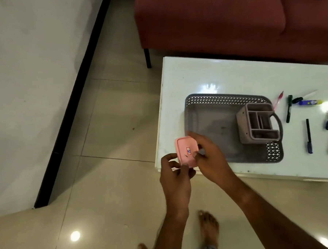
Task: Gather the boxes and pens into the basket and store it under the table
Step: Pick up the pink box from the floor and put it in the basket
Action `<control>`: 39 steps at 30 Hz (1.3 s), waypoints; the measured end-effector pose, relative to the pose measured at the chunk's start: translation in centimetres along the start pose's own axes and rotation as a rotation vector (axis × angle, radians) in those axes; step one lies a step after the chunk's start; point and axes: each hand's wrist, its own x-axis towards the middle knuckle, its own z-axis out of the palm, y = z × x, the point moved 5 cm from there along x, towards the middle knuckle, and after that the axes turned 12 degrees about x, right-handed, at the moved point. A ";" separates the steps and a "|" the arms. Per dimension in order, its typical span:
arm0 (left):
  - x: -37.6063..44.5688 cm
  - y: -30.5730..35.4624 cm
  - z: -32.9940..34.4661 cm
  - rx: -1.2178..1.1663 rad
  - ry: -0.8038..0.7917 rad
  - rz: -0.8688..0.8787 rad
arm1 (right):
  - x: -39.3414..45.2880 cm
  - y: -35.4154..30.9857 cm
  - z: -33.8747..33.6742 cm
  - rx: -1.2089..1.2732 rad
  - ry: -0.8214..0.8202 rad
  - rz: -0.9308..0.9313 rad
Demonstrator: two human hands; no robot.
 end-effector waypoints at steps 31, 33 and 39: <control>10.2 -0.8 13.8 0.487 0.228 0.148 | 13.1 7.6 -6.8 -0.070 0.104 -0.020; 11.1 -1.3 14.1 0.491 0.230 0.116 | 14.1 7.6 -6.7 -0.070 0.104 -0.029; 13.3 -2.3 14.8 0.415 0.243 0.128 | 16.5 7.9 -6.2 -0.087 0.088 -0.084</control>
